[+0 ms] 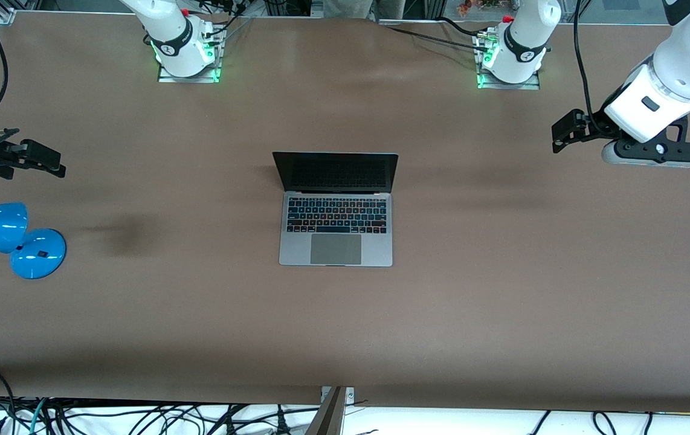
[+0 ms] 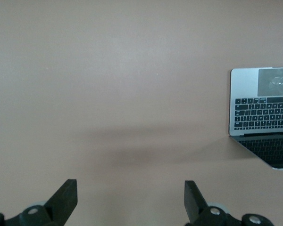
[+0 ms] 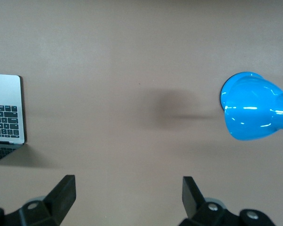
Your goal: Close laptop with both arms from behind
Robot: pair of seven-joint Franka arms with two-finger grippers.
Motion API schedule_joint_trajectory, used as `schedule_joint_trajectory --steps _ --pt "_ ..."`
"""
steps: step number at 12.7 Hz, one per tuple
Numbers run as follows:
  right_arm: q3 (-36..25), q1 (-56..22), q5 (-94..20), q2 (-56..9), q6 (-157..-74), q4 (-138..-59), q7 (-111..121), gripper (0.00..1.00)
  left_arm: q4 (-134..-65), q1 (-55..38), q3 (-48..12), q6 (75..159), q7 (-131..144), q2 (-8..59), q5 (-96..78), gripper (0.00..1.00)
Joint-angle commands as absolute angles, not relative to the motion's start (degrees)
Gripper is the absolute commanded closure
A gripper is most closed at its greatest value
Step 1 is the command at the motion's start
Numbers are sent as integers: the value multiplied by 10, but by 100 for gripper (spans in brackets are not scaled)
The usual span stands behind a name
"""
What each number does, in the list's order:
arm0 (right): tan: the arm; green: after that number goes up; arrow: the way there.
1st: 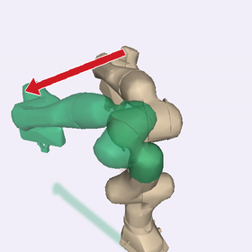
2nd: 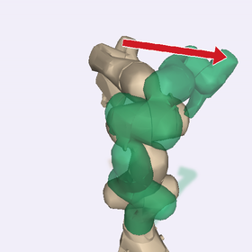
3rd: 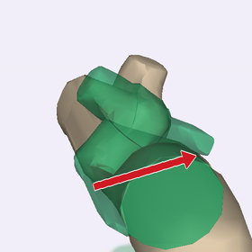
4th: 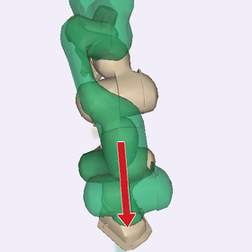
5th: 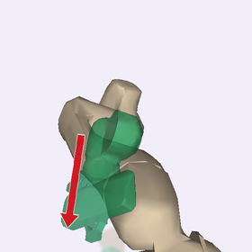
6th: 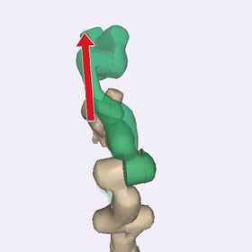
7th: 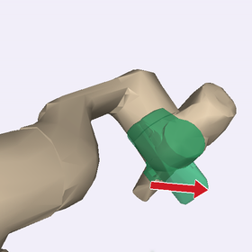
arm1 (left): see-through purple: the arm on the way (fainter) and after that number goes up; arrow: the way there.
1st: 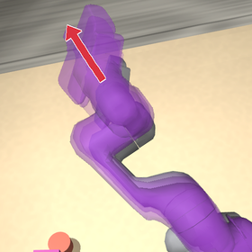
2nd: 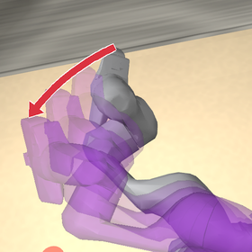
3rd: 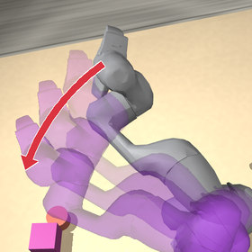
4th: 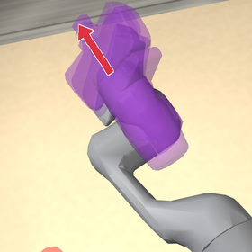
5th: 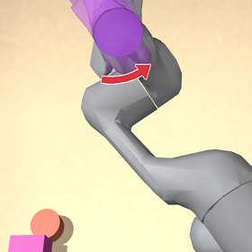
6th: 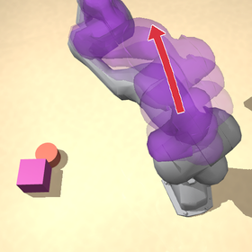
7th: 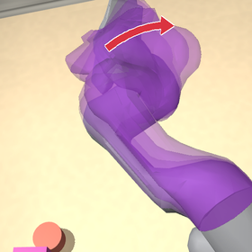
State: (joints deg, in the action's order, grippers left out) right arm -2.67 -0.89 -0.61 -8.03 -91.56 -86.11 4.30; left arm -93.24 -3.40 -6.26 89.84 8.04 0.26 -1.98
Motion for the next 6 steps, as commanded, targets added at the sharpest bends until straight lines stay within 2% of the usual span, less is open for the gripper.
schedule_joint_trajectory --steps 1,6 --pt "-27 -7 -6 -64 -910 -873 46 0 -933 -33 -63 884 81 -7 -26 0" --pt "-26 -7 -7 -65 -908 -869 45 0 -933 -33 -64 889 82 -6 -26 0"
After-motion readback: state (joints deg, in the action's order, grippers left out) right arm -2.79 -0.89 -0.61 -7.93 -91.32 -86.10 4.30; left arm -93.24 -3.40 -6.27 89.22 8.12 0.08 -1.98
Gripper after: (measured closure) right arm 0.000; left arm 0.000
